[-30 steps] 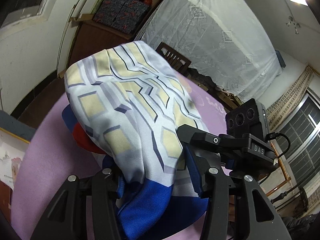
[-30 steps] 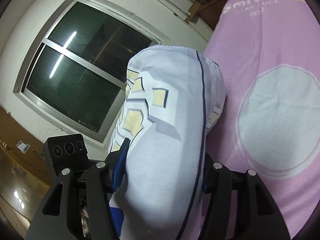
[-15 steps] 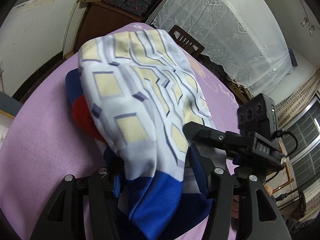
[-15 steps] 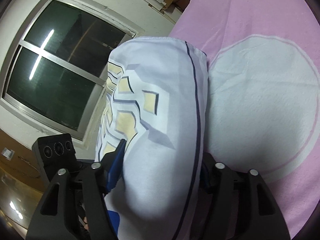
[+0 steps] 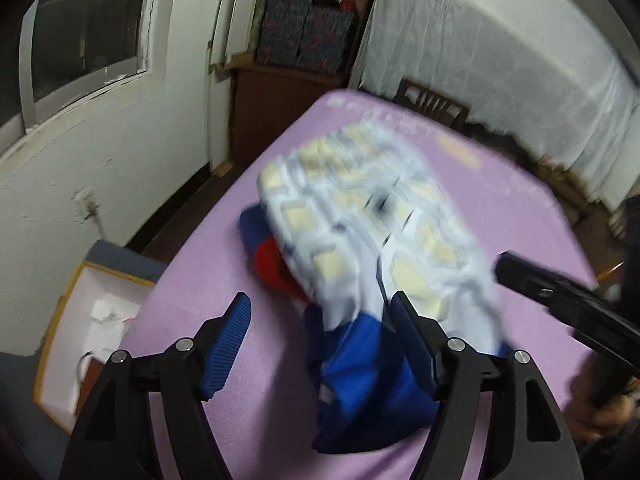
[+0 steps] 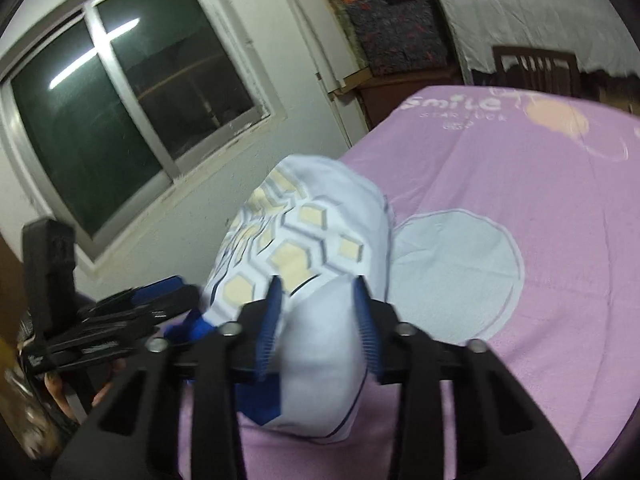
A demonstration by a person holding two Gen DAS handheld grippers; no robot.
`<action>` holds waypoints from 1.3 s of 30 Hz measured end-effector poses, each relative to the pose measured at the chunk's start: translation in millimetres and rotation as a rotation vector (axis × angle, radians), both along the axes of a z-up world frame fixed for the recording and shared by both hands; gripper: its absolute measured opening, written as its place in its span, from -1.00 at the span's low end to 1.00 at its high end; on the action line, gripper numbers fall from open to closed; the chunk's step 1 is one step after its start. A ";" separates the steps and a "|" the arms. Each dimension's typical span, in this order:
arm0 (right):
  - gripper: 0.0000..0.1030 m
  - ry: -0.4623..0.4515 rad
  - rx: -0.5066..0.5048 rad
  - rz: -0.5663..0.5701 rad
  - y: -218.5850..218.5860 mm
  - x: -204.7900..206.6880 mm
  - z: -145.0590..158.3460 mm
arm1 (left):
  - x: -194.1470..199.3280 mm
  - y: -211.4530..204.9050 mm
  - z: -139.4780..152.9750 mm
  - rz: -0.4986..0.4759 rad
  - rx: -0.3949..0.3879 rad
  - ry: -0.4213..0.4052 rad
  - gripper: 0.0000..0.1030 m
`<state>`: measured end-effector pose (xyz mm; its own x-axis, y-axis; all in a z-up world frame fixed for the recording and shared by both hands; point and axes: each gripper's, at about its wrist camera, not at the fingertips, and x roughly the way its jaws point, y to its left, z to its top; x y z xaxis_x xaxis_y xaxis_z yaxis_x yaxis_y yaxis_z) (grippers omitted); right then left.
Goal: Fold large clothes
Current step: 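Set the bundle down on the sheet and open both tools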
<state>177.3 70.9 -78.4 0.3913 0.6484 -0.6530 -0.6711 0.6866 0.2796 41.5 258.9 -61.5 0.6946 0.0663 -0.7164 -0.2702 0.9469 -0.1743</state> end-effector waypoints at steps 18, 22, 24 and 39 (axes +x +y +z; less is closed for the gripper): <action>-0.10 0.046 -0.136 0.003 5.4 -11.4 -33.2 | -17.7 -44.0 -14.1 0.081 0.154 0.079 0.72; 0.46 0.037 -0.159 -0.026 -13.3 -33.9 -23.7 | -48.5 -59.5 -0.1 0.080 0.168 0.046 0.73; 0.46 0.030 -0.156 -0.023 -22.2 -48.4 -18.7 | -63.3 -66.9 8.7 0.078 0.165 0.022 0.76; 0.91 -0.194 -0.064 -0.108 -60.9 -145.6 73.3 | -165.3 -114.7 89.4 0.220 0.412 -0.232 0.93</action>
